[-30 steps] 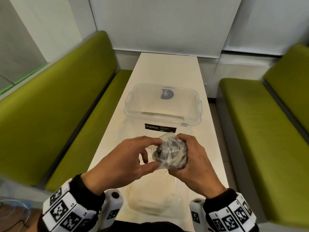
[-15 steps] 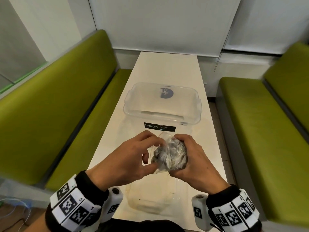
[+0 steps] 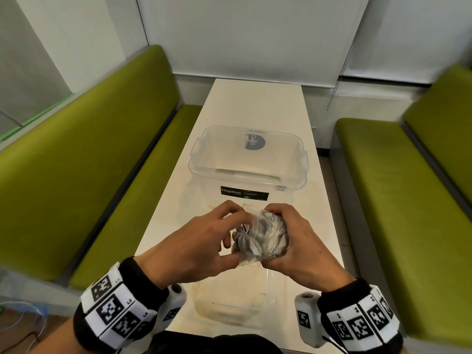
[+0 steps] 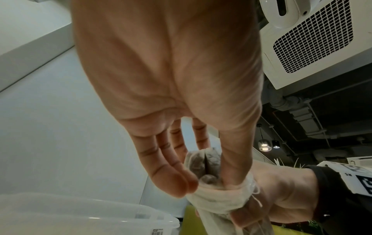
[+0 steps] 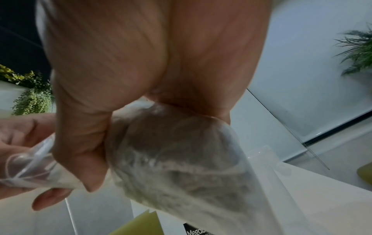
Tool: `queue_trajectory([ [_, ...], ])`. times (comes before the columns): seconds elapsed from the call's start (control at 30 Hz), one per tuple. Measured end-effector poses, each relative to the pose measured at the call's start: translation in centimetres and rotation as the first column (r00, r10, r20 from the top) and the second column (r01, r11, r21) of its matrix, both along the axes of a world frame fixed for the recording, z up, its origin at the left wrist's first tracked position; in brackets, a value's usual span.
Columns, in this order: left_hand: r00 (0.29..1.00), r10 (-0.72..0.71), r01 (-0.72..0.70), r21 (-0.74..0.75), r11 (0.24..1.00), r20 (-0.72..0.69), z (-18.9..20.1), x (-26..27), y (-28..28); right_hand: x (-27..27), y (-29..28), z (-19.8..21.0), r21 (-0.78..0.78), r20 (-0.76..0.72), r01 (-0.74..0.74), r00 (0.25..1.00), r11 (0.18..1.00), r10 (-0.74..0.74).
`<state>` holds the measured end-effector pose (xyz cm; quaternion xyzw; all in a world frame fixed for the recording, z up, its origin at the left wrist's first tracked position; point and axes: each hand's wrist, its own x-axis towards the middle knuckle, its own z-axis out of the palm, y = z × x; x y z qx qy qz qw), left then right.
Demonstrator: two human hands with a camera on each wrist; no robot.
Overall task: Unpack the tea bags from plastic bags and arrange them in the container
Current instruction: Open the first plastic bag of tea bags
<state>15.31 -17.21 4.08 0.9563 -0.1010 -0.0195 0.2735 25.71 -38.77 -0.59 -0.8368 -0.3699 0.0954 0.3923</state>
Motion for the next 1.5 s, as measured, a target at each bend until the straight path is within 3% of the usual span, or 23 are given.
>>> queue_trajectory([
  [0.17,1.000,-0.024,0.024,0.047,0.999,-0.013,-0.1,0.2,-0.3,0.0,0.0,-0.1,0.004,-0.002,-0.008,1.000,1.000,0.008],
  [0.33,0.999,0.037,-0.030,-0.188,0.982,0.032,-0.6,0.1,0.3,0.1,-0.4,-0.1,0.024,-0.023,0.020,1.000,1.000,-0.020],
  [0.43,0.996,0.086,-0.072,-0.376,0.924,0.022,-0.6,0.0,0.4,0.1,-0.8,-0.3,0.029,-0.035,0.027,0.999,0.999,-0.026],
  [0.57,0.987,0.157,-0.155,-0.513,0.844,-0.040,-0.7,-0.2,0.3,0.1,-1.1,-0.5,0.031,-0.057,0.042,0.998,0.999,-0.040],
  [0.67,0.975,0.201,-0.219,-0.605,0.765,-0.099,-1.1,-0.2,0.1,0.1,-1.2,-0.8,0.024,-0.097,0.051,0.994,0.998,-0.048],
  [0.8,0.954,0.230,-0.294,-0.746,0.598,-0.192,-1.7,0.0,-0.1,0.1,-1.5,-1.1,0.032,-0.151,0.062,0.987,0.998,-0.057],
  [1.07,0.946,0.248,-0.288,-0.892,0.348,-0.209,-2.2,0.6,-0.2,-0.3,-1.7,-1.9,0.053,-0.249,0.107,0.964,0.993,-0.091],
  [1.17,0.948,0.252,-0.265,-0.918,0.295,-0.192,-1.8,0.9,0.0,0.1,-2.6,-2.0,0.042,-0.261,0.159,0.955,0.986,-0.143],
  [1.3,0.943,0.275,-0.266,-0.919,0.290,-0.187,-1.7,0.8,0.8,1.2,-4.7,-2.3,-0.004,-0.304,0.291,0.911,0.957,-0.279],
  [1.5,0.934,0.280,-0.303,-0.906,0.294,-0.221,-3.0,0.3,1.2,3.0,-7.6,-7.6,-0.175,-0.275,0.564,0.759,0.807,-0.590],
])
